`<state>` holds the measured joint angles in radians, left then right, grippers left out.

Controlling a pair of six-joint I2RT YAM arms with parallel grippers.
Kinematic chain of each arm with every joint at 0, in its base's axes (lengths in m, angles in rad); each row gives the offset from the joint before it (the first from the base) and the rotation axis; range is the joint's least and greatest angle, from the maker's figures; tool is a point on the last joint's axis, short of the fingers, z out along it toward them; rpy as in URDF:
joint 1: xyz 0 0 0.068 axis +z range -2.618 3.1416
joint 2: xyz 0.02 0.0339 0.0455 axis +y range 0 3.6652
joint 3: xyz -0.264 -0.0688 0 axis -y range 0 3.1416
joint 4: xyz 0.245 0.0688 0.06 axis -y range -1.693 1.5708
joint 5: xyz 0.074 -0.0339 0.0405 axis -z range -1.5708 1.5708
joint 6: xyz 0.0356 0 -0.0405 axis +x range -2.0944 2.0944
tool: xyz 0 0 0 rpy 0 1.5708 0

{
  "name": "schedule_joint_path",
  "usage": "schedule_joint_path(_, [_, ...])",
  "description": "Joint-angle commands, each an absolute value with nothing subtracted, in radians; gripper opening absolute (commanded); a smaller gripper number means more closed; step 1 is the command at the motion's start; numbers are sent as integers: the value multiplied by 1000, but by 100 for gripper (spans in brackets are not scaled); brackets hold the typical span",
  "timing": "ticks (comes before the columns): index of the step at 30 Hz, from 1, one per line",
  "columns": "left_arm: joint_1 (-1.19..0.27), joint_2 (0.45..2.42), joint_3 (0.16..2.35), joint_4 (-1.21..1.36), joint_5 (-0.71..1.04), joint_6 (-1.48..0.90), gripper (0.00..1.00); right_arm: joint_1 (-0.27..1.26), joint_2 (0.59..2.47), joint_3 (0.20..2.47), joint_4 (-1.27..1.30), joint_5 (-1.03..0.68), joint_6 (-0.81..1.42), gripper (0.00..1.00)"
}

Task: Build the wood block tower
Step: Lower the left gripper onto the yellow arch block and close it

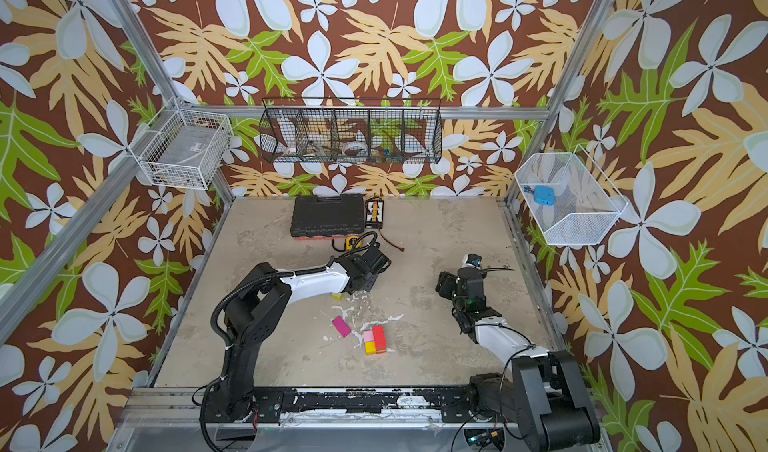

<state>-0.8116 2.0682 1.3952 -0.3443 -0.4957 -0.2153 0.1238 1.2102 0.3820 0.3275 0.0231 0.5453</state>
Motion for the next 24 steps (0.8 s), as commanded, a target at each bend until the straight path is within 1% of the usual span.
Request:
schedule_joint_path(1, [-810,2089,1412,-387,-473,-222,33,125,1212,388,347,16,540,69])
schedule_joint_path(9, [-810,2151,1468,-428,-458,-218,33,124,1216,391,347,15,540,69])
schedule_joint_path(10, [-810,2154,1469,-431,-459,-219,32,124,1218,391,347,15,540,69])
schedule_joint_path(13, [-810,2151,1470,-436,-470,-227,20,124,1217,391,346,15,540,69])
schedule_joint_path(18, [-810,2130,1462,-434,-464,-238,8,124,1217,392,345,14,540,69])
schedule_joint_path(24, [-808,2084,1431,-395,-390,-254,1,124,1218,391,344,13,540,69])
